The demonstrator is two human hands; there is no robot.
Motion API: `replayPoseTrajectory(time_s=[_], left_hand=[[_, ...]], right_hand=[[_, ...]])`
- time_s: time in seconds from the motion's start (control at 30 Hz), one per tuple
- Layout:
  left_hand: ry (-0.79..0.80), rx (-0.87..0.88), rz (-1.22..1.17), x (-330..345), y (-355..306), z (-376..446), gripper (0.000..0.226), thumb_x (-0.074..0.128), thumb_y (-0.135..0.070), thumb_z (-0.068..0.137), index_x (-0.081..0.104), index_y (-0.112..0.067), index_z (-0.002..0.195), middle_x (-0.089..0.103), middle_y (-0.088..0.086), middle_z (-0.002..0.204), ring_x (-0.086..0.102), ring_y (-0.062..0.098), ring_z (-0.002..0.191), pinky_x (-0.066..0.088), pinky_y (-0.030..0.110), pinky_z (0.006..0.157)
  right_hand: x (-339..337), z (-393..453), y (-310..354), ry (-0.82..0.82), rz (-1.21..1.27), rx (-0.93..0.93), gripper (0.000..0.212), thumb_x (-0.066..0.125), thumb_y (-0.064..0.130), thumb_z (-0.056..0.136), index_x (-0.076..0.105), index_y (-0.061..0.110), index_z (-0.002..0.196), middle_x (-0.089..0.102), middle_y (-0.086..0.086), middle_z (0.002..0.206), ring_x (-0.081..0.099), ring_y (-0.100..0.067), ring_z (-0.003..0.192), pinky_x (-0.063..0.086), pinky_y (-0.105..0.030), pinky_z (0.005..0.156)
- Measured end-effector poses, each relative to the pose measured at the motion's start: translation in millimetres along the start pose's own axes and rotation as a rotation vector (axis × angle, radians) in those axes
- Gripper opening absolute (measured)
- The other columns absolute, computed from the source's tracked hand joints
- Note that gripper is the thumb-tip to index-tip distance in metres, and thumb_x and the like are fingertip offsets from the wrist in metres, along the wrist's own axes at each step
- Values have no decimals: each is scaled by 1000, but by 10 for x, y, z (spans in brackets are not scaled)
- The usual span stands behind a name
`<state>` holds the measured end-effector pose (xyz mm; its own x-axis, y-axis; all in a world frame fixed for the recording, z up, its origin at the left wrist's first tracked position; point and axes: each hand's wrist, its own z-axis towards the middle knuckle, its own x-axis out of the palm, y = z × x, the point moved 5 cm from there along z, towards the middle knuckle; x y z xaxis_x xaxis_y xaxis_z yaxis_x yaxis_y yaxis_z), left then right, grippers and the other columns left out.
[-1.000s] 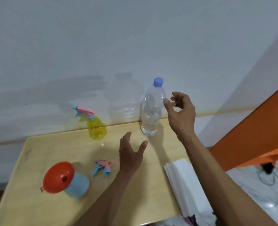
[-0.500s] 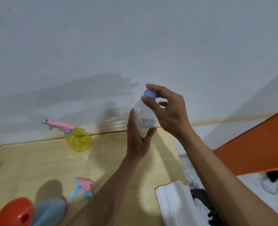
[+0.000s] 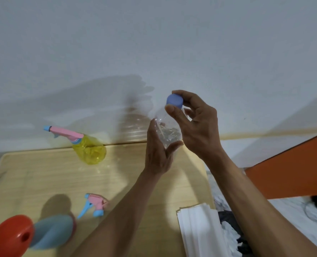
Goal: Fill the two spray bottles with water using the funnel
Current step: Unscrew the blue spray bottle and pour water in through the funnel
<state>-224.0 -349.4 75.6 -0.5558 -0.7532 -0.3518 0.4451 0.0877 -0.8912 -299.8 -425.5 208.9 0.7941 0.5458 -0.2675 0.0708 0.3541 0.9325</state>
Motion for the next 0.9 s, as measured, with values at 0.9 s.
replayPoseTrajectory(time_s=[0.9], left_hand=[[-26,-124,-93,-1344,-400,-2657,109,55,-80,81,7,-19,157,24,2,160,28,16,149,28,43,122]], right_hand=[[486,-2656,896,99,174,8,24,75,26,89,68,44,104,74,16,104,69,-16,106,50,-52,102]])
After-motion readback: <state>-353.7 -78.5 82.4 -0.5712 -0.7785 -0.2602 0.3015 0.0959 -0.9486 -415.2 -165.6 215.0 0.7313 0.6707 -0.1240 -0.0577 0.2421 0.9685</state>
